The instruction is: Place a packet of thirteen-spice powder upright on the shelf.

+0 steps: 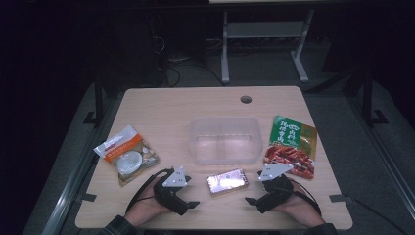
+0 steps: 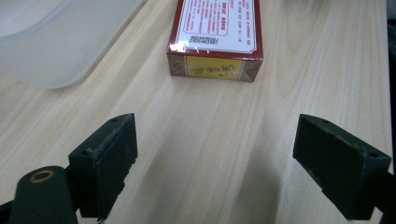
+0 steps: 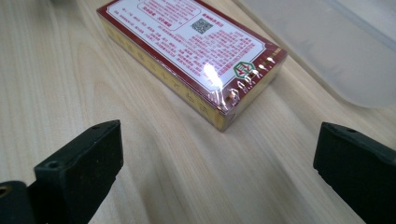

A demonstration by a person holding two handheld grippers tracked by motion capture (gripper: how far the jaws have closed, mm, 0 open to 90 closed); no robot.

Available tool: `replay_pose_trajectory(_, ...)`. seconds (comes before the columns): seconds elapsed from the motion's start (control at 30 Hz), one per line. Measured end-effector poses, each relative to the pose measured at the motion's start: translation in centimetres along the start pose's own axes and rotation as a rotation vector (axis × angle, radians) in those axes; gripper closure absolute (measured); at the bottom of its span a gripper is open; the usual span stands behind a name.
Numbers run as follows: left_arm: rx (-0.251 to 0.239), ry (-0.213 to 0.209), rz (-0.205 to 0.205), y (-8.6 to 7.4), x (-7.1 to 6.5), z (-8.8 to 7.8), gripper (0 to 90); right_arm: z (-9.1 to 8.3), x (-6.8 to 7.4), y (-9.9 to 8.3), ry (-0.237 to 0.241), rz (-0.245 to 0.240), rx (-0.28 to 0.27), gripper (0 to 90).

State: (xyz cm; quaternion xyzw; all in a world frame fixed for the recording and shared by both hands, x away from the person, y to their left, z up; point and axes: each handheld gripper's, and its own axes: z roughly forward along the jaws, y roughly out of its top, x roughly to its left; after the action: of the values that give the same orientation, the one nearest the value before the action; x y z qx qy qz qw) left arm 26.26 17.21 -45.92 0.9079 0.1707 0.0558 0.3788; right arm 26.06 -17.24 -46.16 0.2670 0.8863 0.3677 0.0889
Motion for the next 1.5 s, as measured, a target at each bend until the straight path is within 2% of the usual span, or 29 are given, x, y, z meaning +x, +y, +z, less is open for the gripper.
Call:
replay_pose_trajectory(0.07,0.002,-0.006,-0.015,0.1,0.0,-0.1,13.3,-0.3,-0.1,-0.1,0.003,0.009,-0.012,1.2)
replay_pose_trajectory(0.17,0.010,-0.013,-0.015,0.2,0.0,-0.3,13.3,-0.5,-0.1,-0.1,-0.003,0.007,-0.017,1.2)
replay_pose_trajectory(0.37,0.008,-0.011,0.004,0.7,0.0,-0.8,13.4,-0.8,0.0,-0.1,-0.006,0.008,-0.031,1.3)
replay_pose_trajectory(0.43,-0.003,-0.013,0.000,0.8,0.0,-0.9,13.4,-0.8,0.0,-0.2,-0.005,0.005,-0.028,1.3)
replay_pose_trajectory(0.53,-0.013,-0.006,0.014,1.2,0.2,-1.1,13.3,-0.8,0.0,-0.2,-0.005,0.004,-0.026,1.3)
replay_pose_trajectory(0.63,-0.027,-0.006,0.013,1.6,0.4,-1.2,13.2,-0.8,-0.1,-0.2,-0.005,0.007,-0.028,1.3)
replay_pose_trajectory(0.73,-0.024,-0.025,0.022,2.4,0.7,-1.1,13.1,-0.9,-0.1,-0.2,-0.003,0.007,-0.013,3.3)
replay_pose_trajectory(0.9,-0.025,-0.024,0.035,2.9,0.9,-0.9,13.1,-1.1,-0.1,-0.1,-0.005,0.007,-0.018,3.3)
replay_pose_trajectory(0.97,-0.032,-0.031,0.030,3.3,0.9,-0.7,13.1,-1.2,-0.1,-0.2,-0.003,0.007,-0.018,3.2)
replay_pose_trajectory(1.3,-0.043,-0.034,0.056,5.4,0.8,1.3,13.1,-1.5,-0.3,-0.3,-0.013,0.014,-0.019,3.2)
replay_pose_trajectory(1.47,-0.031,-0.039,0.065,6.1,0.5,2.6,13.1,-1.7,-0.5,-0.4,-0.016,0.018,-0.024,3.5)
replay_pose_trajectory(1.5,-0.020,-0.035,0.079,6.2,0.5,2.9,13.2,-1.7,-0.5,-0.4,-0.017,0.018,-0.025,3.7)
